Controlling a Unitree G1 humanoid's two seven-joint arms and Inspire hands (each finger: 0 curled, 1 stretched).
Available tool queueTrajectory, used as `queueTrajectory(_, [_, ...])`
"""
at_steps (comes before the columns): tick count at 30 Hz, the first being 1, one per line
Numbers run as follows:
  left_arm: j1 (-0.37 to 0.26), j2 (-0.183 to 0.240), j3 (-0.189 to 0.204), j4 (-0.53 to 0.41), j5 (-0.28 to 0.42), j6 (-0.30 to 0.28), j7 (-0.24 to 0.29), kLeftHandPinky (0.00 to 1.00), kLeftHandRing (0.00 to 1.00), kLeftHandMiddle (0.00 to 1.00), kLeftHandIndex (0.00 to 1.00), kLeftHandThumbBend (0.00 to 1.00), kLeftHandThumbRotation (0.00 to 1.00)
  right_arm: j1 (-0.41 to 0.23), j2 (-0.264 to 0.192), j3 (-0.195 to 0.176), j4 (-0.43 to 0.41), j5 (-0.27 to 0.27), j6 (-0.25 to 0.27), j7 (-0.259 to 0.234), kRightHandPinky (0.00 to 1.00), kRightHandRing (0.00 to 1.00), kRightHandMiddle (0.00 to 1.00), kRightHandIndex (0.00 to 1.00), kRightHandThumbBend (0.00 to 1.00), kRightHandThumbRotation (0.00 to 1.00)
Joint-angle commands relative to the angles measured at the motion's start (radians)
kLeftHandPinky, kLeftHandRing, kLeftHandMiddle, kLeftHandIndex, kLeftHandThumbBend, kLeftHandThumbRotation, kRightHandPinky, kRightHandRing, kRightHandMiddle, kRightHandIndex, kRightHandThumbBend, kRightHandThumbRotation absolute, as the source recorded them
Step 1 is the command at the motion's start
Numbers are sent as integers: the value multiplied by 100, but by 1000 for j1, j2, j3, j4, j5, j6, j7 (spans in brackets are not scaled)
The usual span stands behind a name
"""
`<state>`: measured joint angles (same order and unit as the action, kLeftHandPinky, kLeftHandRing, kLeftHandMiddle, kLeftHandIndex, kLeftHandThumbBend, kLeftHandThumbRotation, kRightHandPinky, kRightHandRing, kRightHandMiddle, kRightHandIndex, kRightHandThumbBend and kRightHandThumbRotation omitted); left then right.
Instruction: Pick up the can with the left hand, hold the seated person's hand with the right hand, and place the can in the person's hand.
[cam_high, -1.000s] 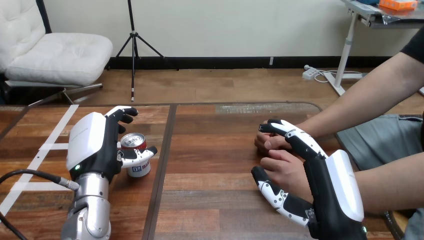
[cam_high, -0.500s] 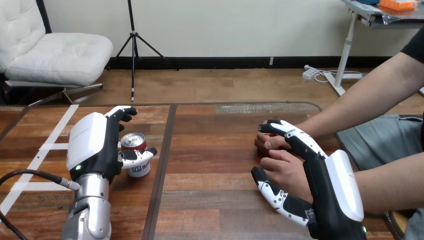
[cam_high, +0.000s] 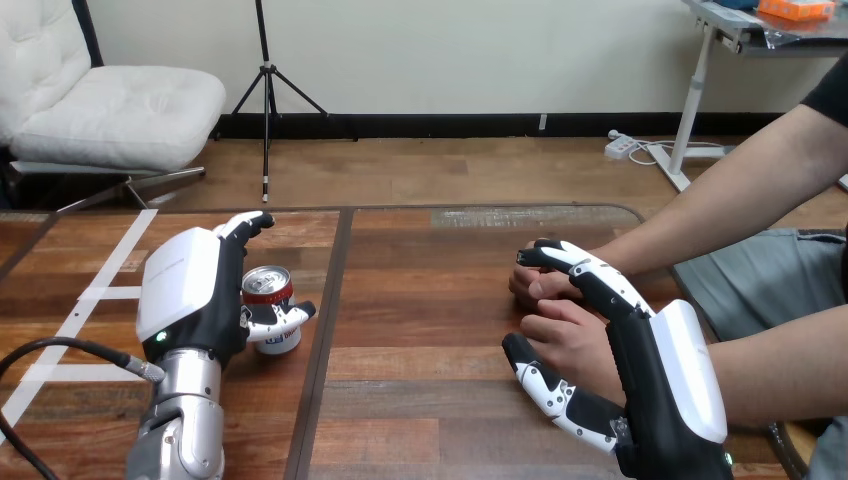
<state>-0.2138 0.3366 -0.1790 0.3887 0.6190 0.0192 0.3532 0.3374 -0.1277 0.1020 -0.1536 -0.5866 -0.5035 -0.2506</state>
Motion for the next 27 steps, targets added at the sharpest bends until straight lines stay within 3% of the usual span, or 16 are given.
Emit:
queueTrajectory(1, [-86, 16, -7, 12, 24, 9, 5, 64, 76, 81, 80, 82, 8, -50, -13, -6, -41, 15, -6, 2, 79, 85, 83, 74, 47, 0])
queueTrajectory(27, [-146, 10, -22, 81, 33, 50, -40, 64, 75, 81, 79, 81, 10, -49, -11, -9, -46, 7, 3, 7, 80, 86, 83, 74, 47, 0])
